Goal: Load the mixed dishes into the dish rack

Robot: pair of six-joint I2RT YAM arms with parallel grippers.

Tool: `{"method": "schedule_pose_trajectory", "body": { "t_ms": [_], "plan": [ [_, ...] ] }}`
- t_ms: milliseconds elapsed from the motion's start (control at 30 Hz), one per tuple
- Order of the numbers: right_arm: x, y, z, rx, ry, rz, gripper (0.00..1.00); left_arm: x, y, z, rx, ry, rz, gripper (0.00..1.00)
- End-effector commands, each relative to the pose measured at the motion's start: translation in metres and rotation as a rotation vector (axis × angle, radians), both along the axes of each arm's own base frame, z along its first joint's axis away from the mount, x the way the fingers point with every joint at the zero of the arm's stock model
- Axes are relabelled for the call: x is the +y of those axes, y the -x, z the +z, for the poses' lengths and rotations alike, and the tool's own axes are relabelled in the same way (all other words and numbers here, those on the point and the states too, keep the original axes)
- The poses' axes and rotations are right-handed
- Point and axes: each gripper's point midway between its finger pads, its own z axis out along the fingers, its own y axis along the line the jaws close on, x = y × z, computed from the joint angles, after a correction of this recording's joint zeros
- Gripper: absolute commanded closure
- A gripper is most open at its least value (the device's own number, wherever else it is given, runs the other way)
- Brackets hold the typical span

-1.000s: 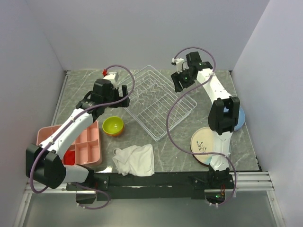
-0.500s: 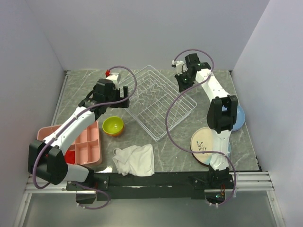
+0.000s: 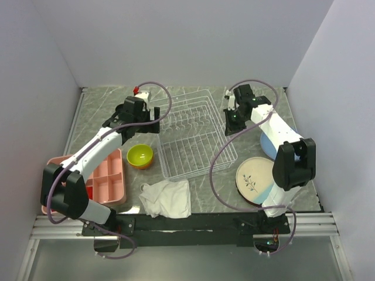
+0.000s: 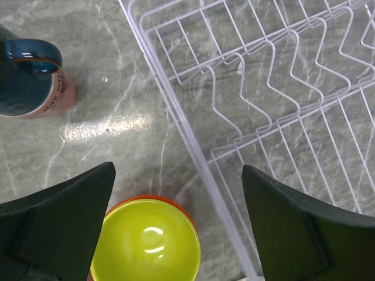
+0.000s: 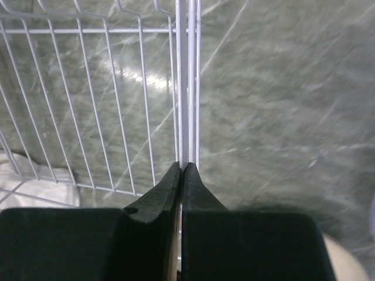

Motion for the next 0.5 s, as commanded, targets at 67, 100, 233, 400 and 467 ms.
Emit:
{"method": "schedule_pose_trajectory", "body": {
  "t_ms": [67,100,233,400,467],
  "plan": [
    [0.035,0.026,0.030,-0.013,-0.144,-0.119,1.00,-0.013,-0.014,0.001,-0.004,0.029,-0.016,0.03],
    [0.032,0.030,0.024,0.008,-0.144,-0.134,1.00,-0.013,-0.017,0.000,-0.006,0.024,-0.018,0.03],
    [0.023,0.030,0.010,0.069,-0.203,-0.210,1.00,-0.016,-0.031,-0.013,0.010,-0.005,-0.022,0.03],
    [0.007,0.026,0.003,0.074,-0.217,-0.266,1.00,-0.025,-0.052,0.002,-0.012,0.009,-0.018,0.03],
    [0.002,0.026,0.002,0.060,-0.190,-0.275,1.00,-0.031,-0.058,0.010,-0.022,0.025,-0.027,0.03]
  ]
}}
